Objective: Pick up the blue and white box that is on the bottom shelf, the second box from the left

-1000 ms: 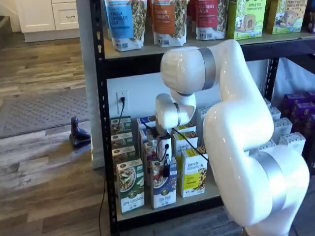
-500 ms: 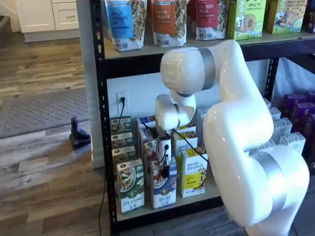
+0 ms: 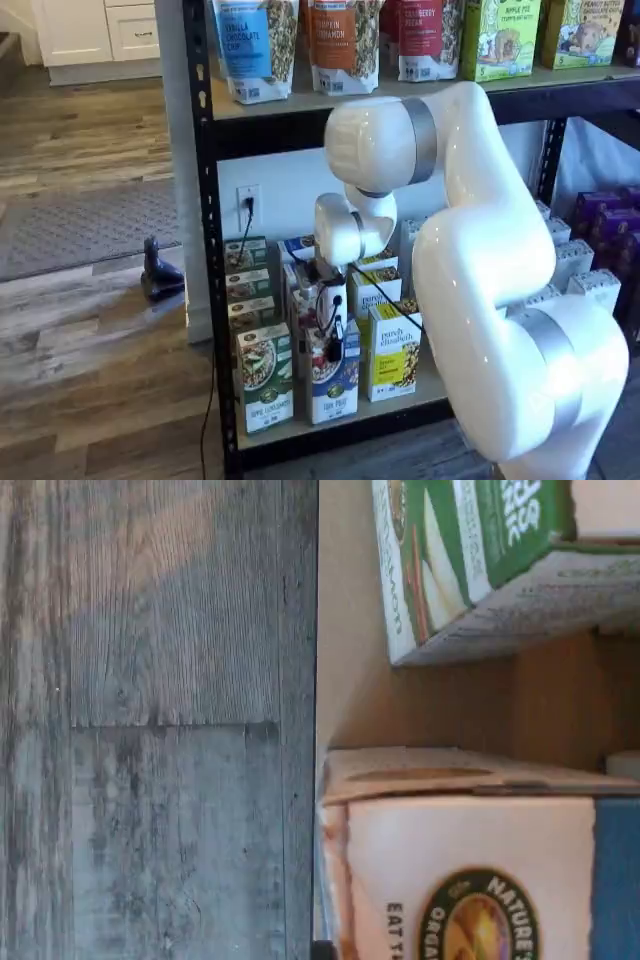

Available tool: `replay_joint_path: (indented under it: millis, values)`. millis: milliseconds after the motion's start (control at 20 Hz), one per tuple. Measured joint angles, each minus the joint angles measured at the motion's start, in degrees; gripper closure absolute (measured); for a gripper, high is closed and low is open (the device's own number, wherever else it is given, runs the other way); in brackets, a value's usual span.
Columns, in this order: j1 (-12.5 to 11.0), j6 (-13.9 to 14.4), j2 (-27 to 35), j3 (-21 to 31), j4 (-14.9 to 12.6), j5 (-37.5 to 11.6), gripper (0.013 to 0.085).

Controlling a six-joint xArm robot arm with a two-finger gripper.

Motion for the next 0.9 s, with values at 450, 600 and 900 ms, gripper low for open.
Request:
replay_joint_path:
  millis: [450,600,900]
  values:
    - [0.0,0.2,0.0,0.2,-0.2,0.0,0.0490]
    - [-0.1,-0.1,-0.2,0.4,0.0,-0.1,0.0570]
    - [-0.2,0.2,-1.0,1.9,-0.5,-1.2,0.0570]
